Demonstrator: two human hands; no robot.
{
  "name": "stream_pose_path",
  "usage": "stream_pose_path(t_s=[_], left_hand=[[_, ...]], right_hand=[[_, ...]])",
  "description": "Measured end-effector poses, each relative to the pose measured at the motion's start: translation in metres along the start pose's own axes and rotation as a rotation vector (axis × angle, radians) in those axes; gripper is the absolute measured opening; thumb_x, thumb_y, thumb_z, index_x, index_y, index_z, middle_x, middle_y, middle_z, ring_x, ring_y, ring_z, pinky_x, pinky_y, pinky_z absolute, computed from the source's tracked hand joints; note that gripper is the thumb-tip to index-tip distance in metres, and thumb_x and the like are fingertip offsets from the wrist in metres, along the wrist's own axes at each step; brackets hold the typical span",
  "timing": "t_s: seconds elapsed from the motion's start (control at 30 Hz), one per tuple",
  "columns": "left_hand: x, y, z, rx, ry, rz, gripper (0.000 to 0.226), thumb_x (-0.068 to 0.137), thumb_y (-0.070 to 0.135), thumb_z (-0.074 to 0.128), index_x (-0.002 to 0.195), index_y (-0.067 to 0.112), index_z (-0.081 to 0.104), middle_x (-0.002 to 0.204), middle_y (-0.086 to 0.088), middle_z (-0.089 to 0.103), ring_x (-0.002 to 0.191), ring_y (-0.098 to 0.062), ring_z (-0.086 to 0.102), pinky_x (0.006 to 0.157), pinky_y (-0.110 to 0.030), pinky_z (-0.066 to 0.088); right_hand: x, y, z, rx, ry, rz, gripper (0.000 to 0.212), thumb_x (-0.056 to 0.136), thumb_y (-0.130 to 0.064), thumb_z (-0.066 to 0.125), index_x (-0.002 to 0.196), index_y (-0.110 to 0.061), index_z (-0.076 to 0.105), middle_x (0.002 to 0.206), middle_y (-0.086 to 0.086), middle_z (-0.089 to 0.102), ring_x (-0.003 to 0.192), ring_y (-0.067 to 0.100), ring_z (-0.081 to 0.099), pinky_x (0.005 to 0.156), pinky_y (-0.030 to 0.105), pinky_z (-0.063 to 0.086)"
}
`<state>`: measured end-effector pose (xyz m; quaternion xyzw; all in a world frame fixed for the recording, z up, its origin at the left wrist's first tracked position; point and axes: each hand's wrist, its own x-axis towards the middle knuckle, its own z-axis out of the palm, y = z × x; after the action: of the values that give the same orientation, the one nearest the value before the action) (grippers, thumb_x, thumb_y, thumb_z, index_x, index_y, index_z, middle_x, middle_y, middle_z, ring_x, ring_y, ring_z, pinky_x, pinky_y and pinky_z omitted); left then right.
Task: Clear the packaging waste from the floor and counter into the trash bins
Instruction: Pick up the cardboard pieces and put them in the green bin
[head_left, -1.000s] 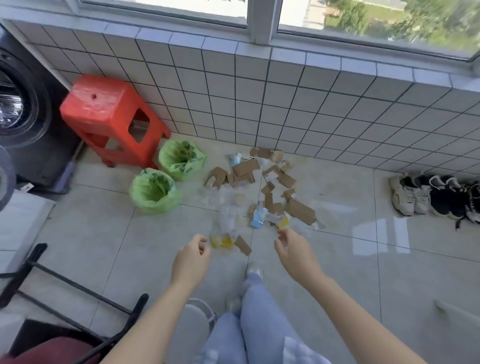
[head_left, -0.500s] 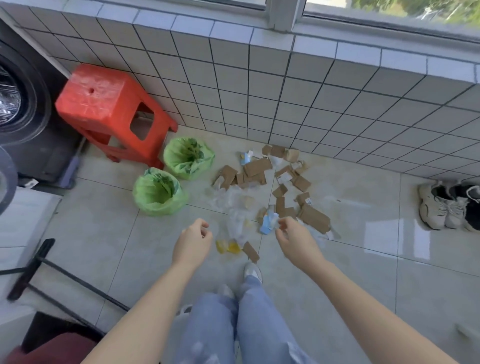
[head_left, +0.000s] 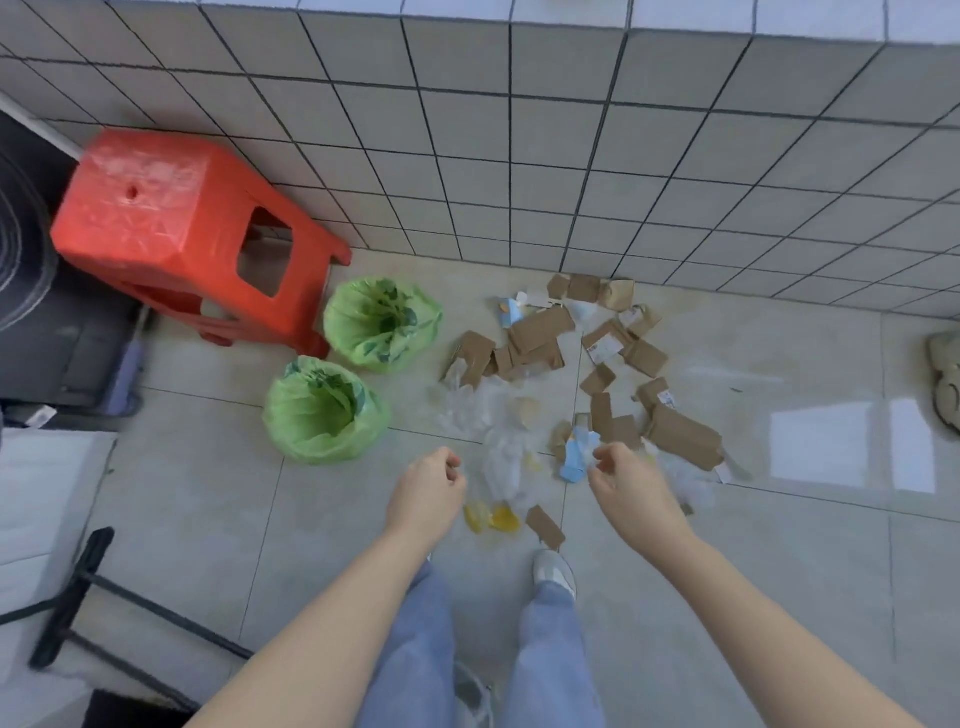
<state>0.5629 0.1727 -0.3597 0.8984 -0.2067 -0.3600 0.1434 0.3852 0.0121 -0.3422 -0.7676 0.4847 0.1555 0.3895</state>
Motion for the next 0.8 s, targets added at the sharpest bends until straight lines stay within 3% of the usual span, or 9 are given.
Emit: stream_pose_path(t_s=[0.1, 0.17, 0.3, 0.5, 0.63, 0.73, 0.8], left_hand=[[0.046, -0.024, 0.025, 0.042, -0.081, 0.049, 0.020, 0.086, 0.019, 0.053, 0.104, 0.018, 0.059, 0.085, 0.005, 0.060, 0.087, -0.023, 0.060, 0.079, -0.038, 0.052], [0.078, -0.044, 0.045, 0.089, -0.111, 0.076, 0.024, 0.086, 0.021, 0.052, 0.108, 0.020, 0.058, 0.084, 0.005, 0.059, 0.088, -0.022, 0.060, 0.079, -0.036, 0.052], [0.141, -0.085, 0.090, 0.174, -0.125, 0.133, 0.026, 0.087, 0.022, 0.051, 0.112, 0.023, 0.057, 0.096, 0.004, 0.064, 0.094, -0.022, 0.059, 0.076, -0.031, 0.046], [0.225, -0.150, 0.190, 0.351, -0.164, 0.280, 0.029, 0.088, 0.021, 0.046, 0.115, 0.020, 0.055, 0.116, 0.005, 0.059, 0.107, -0.019, 0.055, 0.075, -0.029, 0.044], [0.271, -0.170, 0.271, 0.474, -0.238, 0.450, 0.031, 0.090, 0.019, 0.043, 0.119, 0.017, 0.051, 0.122, 0.004, 0.052, 0.115, -0.017, 0.047, 0.083, -0.036, 0.049], [0.304, -0.167, 0.325, 0.481, -0.245, 0.561, 0.030, 0.092, 0.011, 0.041, 0.121, 0.013, 0.048, 0.121, -0.001, 0.049, 0.109, -0.020, 0.049, 0.080, -0.037, 0.048], [0.328, -0.165, 0.357, 0.508, -0.223, 0.657, 0.032, 0.092, 0.005, 0.040, 0.122, 0.011, 0.047, 0.122, -0.004, 0.047, 0.111, -0.023, 0.048, 0.083, -0.038, 0.047]], right_hand=[[0.031, 0.012, 0.046, -0.010, -0.012, 0.063, 0.031, 0.096, -0.028, 0.046, 0.122, -0.013, 0.052, 0.118, 0.002, 0.060, 0.104, 0.020, 0.054, 0.076, 0.029, 0.037], [0.054, 0.021, 0.079, -0.027, -0.009, 0.109, 0.031, 0.096, -0.026, 0.046, 0.122, -0.012, 0.052, 0.117, 0.003, 0.061, 0.106, 0.022, 0.054, 0.078, 0.029, 0.039], [0.102, 0.045, 0.150, -0.039, -0.012, 0.185, 0.032, 0.095, -0.021, 0.048, 0.124, -0.010, 0.052, 0.114, 0.007, 0.062, 0.109, 0.026, 0.055, 0.087, 0.034, 0.043], [0.190, 0.114, 0.260, 0.061, -0.055, 0.299, 0.034, 0.095, -0.028, 0.047, 0.124, -0.010, 0.052, 0.120, 0.006, 0.061, 0.112, 0.025, 0.054, 0.082, 0.029, 0.040], [0.252, 0.168, 0.319, 0.084, -0.004, 0.299, 0.036, 0.095, -0.027, 0.048, 0.125, -0.009, 0.051, 0.124, 0.006, 0.056, 0.111, 0.024, 0.052, 0.088, 0.030, 0.041], [0.296, 0.196, 0.343, 0.104, 0.084, 0.251, 0.025, 0.093, -0.024, 0.052, 0.114, -0.012, 0.050, 0.110, 0.006, 0.049, 0.092, 0.021, 0.047, 0.078, 0.027, 0.038], [0.326, 0.208, 0.352, 0.130, 0.153, 0.230, 0.027, 0.091, -0.022, 0.052, 0.116, -0.011, 0.049, 0.114, 0.008, 0.050, 0.097, 0.024, 0.052, 0.076, 0.028, 0.038]])
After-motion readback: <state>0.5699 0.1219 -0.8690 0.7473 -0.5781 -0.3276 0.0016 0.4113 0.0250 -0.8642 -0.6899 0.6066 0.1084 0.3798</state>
